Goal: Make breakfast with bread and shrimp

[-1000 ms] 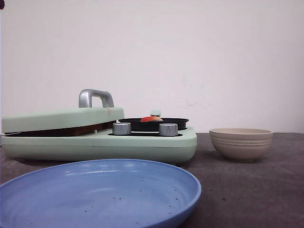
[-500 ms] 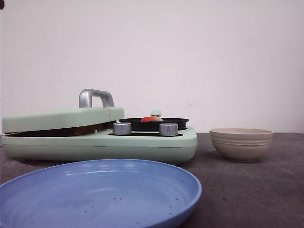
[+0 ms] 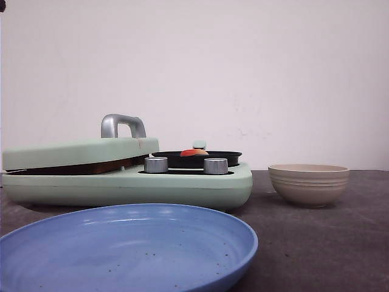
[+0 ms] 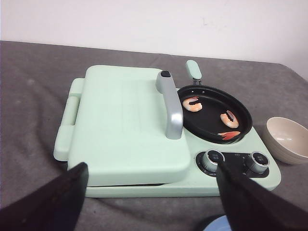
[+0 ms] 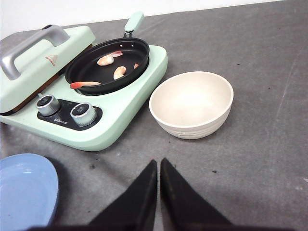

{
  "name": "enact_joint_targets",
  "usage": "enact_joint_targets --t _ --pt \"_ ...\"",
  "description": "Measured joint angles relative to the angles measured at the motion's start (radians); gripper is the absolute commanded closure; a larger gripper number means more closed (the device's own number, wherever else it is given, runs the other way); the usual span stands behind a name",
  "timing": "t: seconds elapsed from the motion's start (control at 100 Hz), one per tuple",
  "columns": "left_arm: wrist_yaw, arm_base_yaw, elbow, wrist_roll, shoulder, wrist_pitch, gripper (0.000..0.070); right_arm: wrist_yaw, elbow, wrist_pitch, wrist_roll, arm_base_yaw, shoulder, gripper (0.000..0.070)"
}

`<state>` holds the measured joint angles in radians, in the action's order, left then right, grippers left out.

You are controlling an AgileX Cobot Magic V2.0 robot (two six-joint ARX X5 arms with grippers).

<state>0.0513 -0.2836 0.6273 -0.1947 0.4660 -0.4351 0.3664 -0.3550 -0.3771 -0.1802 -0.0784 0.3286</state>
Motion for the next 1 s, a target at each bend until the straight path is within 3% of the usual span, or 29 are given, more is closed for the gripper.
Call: enact_joint_targets --t 0.13,0.44,0.61,0.86,1.0 --pt "0.000 0.000 0.000 0.024 0.000 0.000 0.0698 -0.002 0.000 0.000 0.016 0.000 0.000 0.0700" --pt "0.000 -0.001 -0.124 0.018 -0.116 0.022 0.0700 -0.046 0.029 0.002 0.024 -0.001 -0.070 0.0700" --pt "-0.027 -0.001 -0.202 -0.031 -0.231 0.053 0.0700 -0.056 0.093 0.015 0.016 -0.001 -0.124 0.0700" --pt "-0.077 -0.001 -0.227 -0.066 -0.269 -0.010 0.0700 -0.071 0.126 0.026 0.014 -0.001 -0.137 0.0700" --pt "-0.074 -0.001 -0.227 -0.134 -0.272 -0.009 0.0700 -0.079 0.126 0.031 0.014 -0.001 -0.137 0.0700"
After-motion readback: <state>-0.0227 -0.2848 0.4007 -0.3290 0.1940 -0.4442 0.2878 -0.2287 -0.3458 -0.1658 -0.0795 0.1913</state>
